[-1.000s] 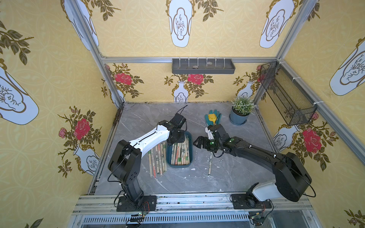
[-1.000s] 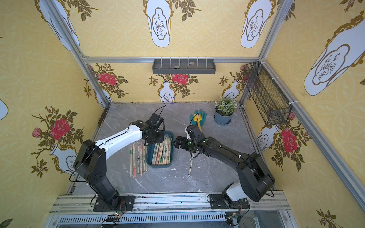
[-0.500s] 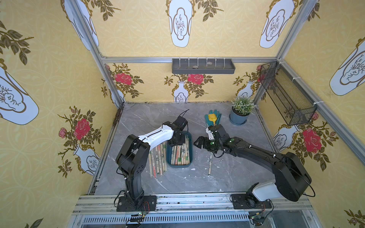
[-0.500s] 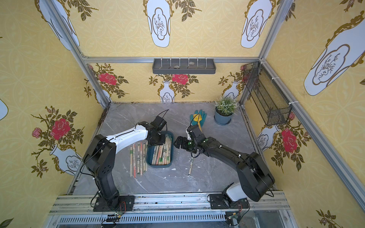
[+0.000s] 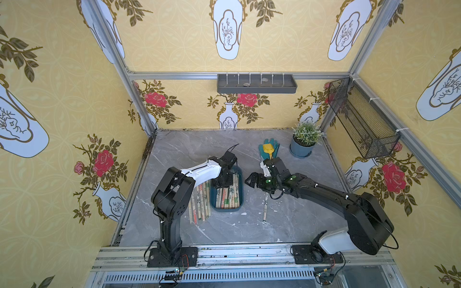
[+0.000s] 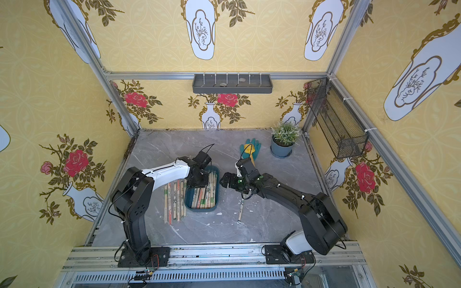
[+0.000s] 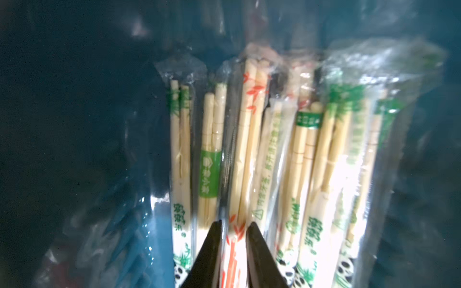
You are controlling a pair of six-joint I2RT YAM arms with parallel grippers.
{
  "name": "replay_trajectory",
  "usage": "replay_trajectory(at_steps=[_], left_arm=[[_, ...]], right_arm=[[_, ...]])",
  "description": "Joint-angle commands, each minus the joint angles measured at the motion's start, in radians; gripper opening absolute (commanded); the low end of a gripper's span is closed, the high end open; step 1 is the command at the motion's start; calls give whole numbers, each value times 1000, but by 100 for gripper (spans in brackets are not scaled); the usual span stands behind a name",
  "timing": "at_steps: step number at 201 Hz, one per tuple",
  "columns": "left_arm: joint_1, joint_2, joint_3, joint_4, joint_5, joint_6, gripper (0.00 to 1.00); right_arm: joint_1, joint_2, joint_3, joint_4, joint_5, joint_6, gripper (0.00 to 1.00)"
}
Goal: Take the paired disposable chopsticks out of the storage box
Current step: Pick up the paired disposable chopsticks from the storage box.
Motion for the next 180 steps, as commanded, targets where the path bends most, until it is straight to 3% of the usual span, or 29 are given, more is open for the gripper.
replay_trajectory(at_steps=[1, 32, 77, 147, 180], left_arm=[[1, 15, -8, 7, -8, 1, 22], [1, 23, -8, 10, -10, 1, 21], [0, 8, -11, 9, -7, 0, 11], [1, -102, 24, -40, -25, 9, 0], [1, -148, 45, -67, -38, 38, 0]], right_arm=[[-1, 0, -1, 12, 6, -5, 98], [-3, 2, -2, 12, 4, -6, 98], [-7, 2, -2, 11, 4, -7, 97], [-7, 9, 0, 13, 2, -7, 97], [-8, 13, 4, 13, 0, -7, 97]])
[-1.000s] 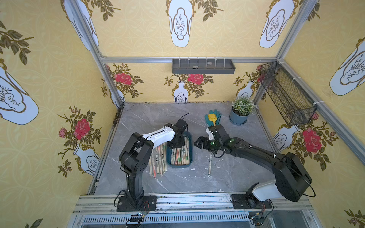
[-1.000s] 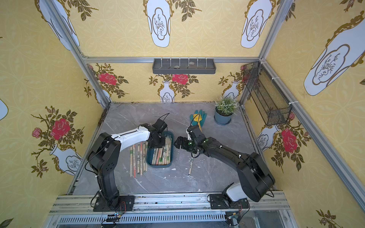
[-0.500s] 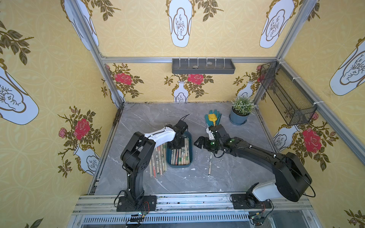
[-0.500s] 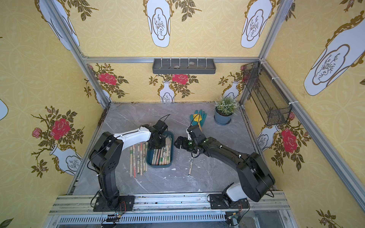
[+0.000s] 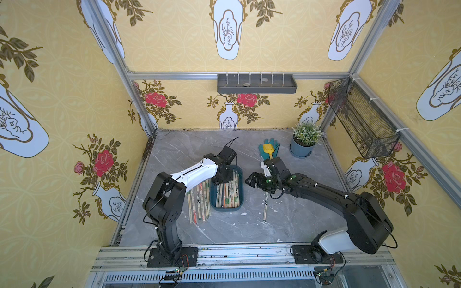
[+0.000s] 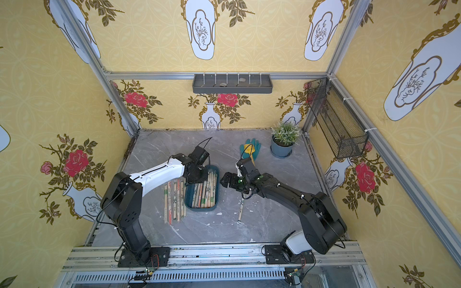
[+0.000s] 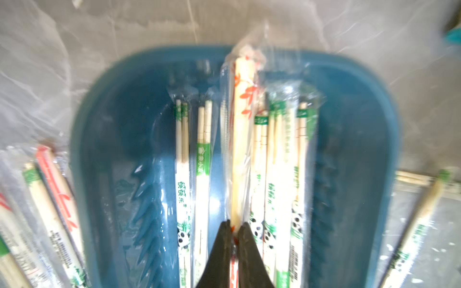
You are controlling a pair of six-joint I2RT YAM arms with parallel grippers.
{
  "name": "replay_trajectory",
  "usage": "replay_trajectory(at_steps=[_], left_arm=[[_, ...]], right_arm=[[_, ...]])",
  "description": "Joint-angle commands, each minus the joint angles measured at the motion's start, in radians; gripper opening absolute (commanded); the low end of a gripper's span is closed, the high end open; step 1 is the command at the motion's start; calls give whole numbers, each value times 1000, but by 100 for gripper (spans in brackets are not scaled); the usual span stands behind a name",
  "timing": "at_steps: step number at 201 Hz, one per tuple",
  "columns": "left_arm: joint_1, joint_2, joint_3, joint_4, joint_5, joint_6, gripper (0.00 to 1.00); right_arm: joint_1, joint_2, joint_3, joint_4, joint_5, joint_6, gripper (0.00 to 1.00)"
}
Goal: Take the paired disposable chopsticks out of the storage box
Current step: Pick up the paired disposable chopsticks from the storage box, then place the paired disposable chopsticks at the center of the board.
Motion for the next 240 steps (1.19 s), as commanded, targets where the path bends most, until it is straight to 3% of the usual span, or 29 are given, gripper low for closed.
replay_trajectory(at_steps=[1, 63, 138, 169, 240], left_arm=[[1, -25, 10, -42, -22, 34, 0], [45, -191, -49, -94, -84, 71, 0], [283, -400, -372, -72, -151, 89, 0], [342, -393, -454, -41, -173, 80, 0], [389, -234, -422, -84, -260, 41, 0]], right_arm=[[1, 3, 3, 13, 1, -7, 97], [-1, 3, 5, 11, 2, -9, 97], [-3, 12, 10, 17, -8, -13, 98], [-4, 14, 13, 15, -11, -17, 98], [-7, -9, -9, 17, -2, -13, 98]])
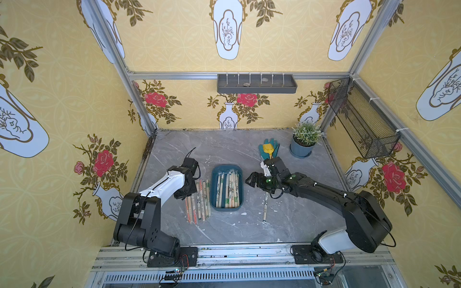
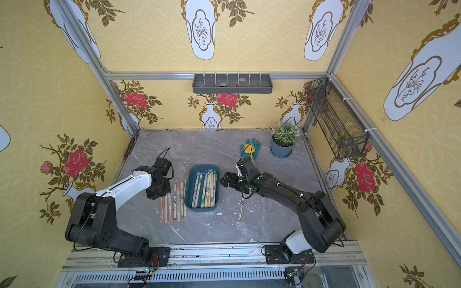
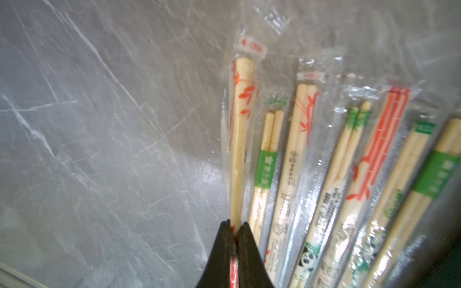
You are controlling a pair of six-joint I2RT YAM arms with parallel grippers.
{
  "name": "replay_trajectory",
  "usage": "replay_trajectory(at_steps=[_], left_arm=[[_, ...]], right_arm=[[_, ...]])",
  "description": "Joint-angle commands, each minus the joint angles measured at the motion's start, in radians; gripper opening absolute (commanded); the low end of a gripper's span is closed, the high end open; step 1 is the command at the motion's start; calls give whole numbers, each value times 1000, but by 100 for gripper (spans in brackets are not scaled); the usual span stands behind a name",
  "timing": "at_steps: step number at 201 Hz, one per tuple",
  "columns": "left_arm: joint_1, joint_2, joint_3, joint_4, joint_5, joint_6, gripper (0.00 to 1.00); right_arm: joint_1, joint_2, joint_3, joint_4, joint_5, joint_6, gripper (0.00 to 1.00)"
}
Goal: Take the paired disposable chopsticks out of the storage box
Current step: Place the paired disposable chopsticks at the center of the board.
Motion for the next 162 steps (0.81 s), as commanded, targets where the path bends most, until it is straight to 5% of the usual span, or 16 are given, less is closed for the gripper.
replay_trajectory(at_steps=[1, 30, 91, 162], left_arm=[[3, 33, -4, -15, -45, -26, 0], [5, 61, -25, 25, -23, -43, 3], [4, 18, -33, 89, 69, -29, 39], [-39, -130, 44, 106, 240, -9, 50]], right_arm=[[-3, -13, -11, 16, 2, -10, 98], [-3, -14, -13, 16, -1, -12, 97], [-6, -12, -9, 17, -1, -9, 97], [-6, 6, 6, 13, -5, -11, 97]])
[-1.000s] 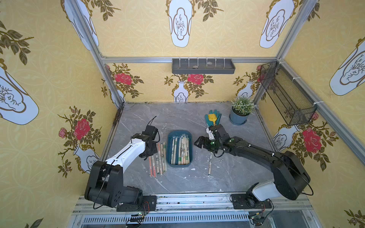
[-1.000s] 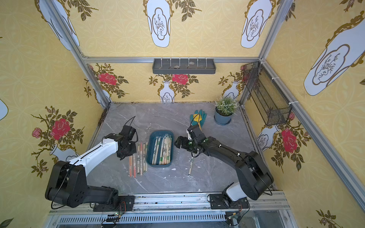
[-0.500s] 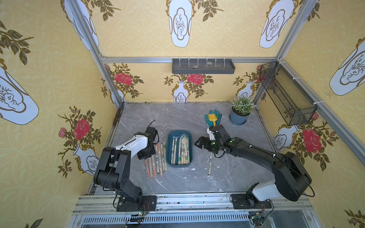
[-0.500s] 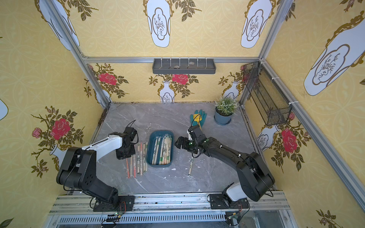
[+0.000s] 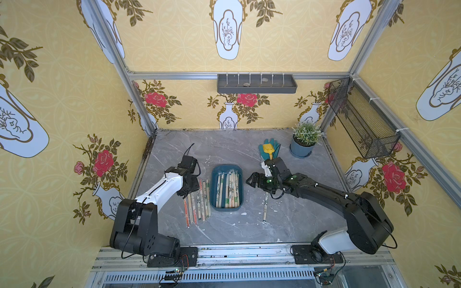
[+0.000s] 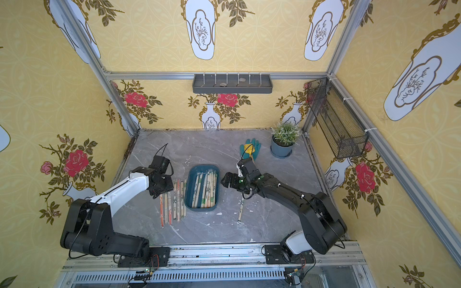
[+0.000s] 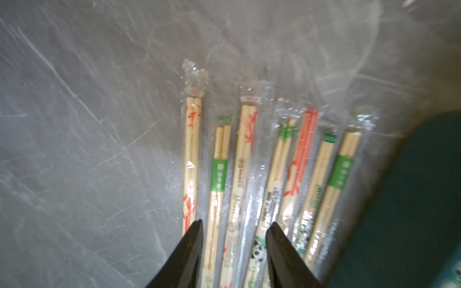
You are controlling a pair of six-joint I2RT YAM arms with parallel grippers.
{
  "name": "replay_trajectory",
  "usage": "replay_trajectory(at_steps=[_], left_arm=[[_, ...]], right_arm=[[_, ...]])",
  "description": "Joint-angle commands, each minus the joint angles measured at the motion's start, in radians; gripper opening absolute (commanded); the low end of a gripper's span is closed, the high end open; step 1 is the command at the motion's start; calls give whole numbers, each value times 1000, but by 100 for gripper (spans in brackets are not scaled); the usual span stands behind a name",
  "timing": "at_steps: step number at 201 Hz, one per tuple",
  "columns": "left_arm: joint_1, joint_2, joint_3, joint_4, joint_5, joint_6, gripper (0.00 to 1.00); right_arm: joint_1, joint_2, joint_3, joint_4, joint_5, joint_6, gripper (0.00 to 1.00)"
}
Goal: Take the paired disposable chopsticks out of the storage box
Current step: Place the paired disposable chopsticks at the center of the board, then pick up the paired disposable chopsticks from the storage box.
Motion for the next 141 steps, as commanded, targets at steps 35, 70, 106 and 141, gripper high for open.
replay_trajectory(at_steps=[35, 70, 106, 141], left_arm=[[-115, -24, 135, 1, 119, 16, 53], [-220, 38, 234, -12, 116, 5, 54], [-291, 125, 292, 2, 118, -26, 54], [-332, 208, 309, 38, 125, -80, 53]], right_arm=[[1, 18, 19, 15, -9, -9, 98], [0, 18, 23, 14, -12, -11, 97], [1, 17, 17, 15, -10, -8, 97], [3, 12, 11, 14, -9, -10, 97]])
